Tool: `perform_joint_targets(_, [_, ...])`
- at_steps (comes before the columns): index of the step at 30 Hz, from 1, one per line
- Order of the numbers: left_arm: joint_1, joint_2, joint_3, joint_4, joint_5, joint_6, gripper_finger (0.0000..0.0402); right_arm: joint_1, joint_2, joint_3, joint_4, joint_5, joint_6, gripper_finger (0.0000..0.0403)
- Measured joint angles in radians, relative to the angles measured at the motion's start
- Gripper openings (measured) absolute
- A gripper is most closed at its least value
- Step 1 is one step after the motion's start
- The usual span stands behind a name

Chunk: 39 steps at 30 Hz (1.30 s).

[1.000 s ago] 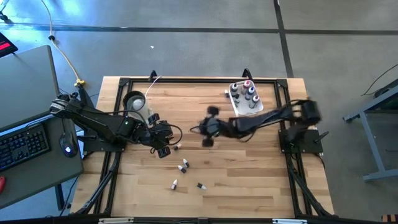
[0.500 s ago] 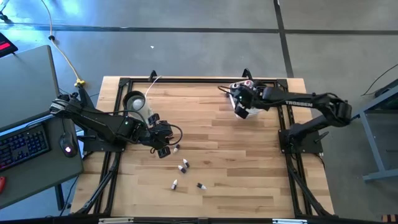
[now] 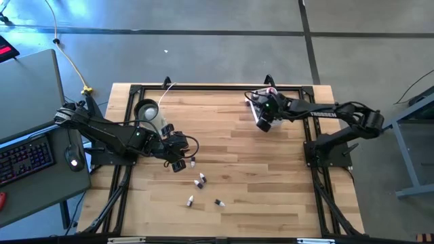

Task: Pick & Place food coloring
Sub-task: Put the small red food coloring bottle into the white bin

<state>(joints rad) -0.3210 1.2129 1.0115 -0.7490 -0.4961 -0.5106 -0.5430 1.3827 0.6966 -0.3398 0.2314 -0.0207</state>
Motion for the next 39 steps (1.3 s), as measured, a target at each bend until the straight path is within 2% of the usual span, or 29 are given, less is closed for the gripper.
perform_joint_targets(5, [0.0,0.0,0.0,0.0,0.0,0.0,0.013,0.031,-0.003,0.111,-0.033,-0.002,-0.005,0.0088])
perform_joint_targets(10, [0.0,0.0,0.0,0.0,-0.001,-0.001,0.013,0.131,-0.003,0.284,-0.039,-0.06,-0.005,0.0089])
perform_joint_targets(16, [0.0,0.0,0.0,0.0,-0.002,-0.001,0.013,0.226,0.084,0.389,-0.052,0.021,0.05,0.0089])
perform_joint_targets(24, [0.0,0.0,0.0,0.0,-0.002,-0.001,0.013,0.22,0.364,0.461,-0.073,0.026,0.09,0.009])
perform_joint_targets(29, [0.0,0.0,0.0,0.0,-0.002,-0.001,0.013,0.182,0.505,0.543,-0.166,0.124,0.092,0.0087])
perform_joint_targets(33, [0.0,0.0,0.0,0.0,-0.002,-0.001,0.013,0.142,0.561,0.588,-0.282,0.16,0.13,0.0081])
perform_joint_targets(36, [0.0,0.0,0.0,0.0,-0.002,-0.001,0.013,0.121,0.562,0.583,-0.318,0.152,0.152,0.0077])
perform_joint_targets(39, [0.0,0.0,0.0,-0.001,-0.002,-0.001,0.013,0.106,0.562,0.581,-0.373,0.191,0.152,0.0073])
